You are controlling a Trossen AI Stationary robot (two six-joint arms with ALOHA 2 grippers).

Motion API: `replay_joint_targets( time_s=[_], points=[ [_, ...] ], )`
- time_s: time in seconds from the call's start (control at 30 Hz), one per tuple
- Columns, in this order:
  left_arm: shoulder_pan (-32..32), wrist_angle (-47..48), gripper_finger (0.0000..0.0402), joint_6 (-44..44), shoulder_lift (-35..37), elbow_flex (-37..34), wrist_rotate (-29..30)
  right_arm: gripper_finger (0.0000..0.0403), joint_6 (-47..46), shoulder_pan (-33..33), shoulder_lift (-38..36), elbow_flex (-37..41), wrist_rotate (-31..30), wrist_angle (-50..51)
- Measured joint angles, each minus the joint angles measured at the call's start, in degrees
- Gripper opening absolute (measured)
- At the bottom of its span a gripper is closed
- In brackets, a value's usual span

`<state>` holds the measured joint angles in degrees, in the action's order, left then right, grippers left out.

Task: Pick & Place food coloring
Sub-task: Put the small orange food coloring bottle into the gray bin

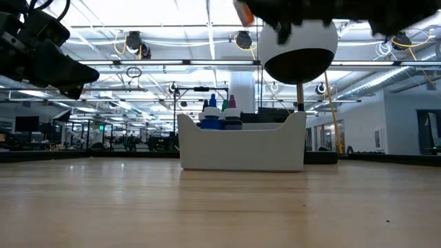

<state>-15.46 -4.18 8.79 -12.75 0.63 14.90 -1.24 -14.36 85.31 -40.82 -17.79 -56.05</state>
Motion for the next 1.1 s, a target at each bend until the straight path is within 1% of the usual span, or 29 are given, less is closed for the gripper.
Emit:
replay_joint_targets(
  time_s=[0.1,0.17,0.3,0.37,0.47,0.53,0.63,0.77,0.83,0.9,1.0,1.07,1.1],
  points=[
    [0.0,-0.4,0.0035,-1.0,0.0,0.0,0.1,0.0038,0.3,0.6,0.7,6.5,-5.1,-8.0],
    [0.0,-0.6,0.0035,-1.2,0.0,0.0,0.1,0.0038,0.4,1.5,1.0,9.2,-7.3,-10.6],
    [0.0,-2.0,0.0035,-1.7,0.0,0.0,0.2,0.0038,0.0,4.1,2.6,10.6,-7.9,-11.5],
    [0.0,-2.6,0.0035,-2.3,0.1,0.0,0.2,0.0038,-0.2,5.6,3.7,10.6,-6.5,-12.7],
    [0.0,-3.6,0.0035,-2.5,0.0,0.0,0.2,0.0038,-1.6,7.8,5.5,10.6,-1.1,-16.3],
    [0.0,-3.6,0.0035,-2.0,0.0,0.0,0.2,0.0038,-2.1,8.6,6.8,10.5,1.0,-18.9],
    [0.0,-5.5,0.0035,0.8,0.0,0.0,0.2,0.0038,-1.3,8.7,8.3,10.5,4.8,-22.1],
    [0.0,-9.5,0.0039,0.5,-1.0,0.0,-0.2,0.0038,-0.8,7.5,10.1,8.3,7.8,-24.4],
    [0.0,-12.0,0.0051,-2.6,-2.7,0.0,-2.6,0.0038,-0.3,6.7,11.1,6.0,9.3,-24.3],
    [0.0,-17.4,0.0074,-4.5,-5.1,0.0,-5.7,0.0038,0.5,5.7,11.9,3.2,11.5,-23.7],
    [-0.2,-25.0,0.0123,-5.3,-10.3,0.0,-8.9,0.0038,2.4,4.2,14.0,-1.8,13.1,-23.0],
    [-0.7,-29.1,0.0160,-5.3,-14.4,0.2,-8.9,0.0038,3.2,3.6,16.1,-5.6,14.4,-22.4],
    [-1.0,-29.5,0.0178,-5.4,-16.5,0.7,-8.9,0.0038,3.5,3.4,17.2,-7.5,15.2,-21.5]
  ],
)
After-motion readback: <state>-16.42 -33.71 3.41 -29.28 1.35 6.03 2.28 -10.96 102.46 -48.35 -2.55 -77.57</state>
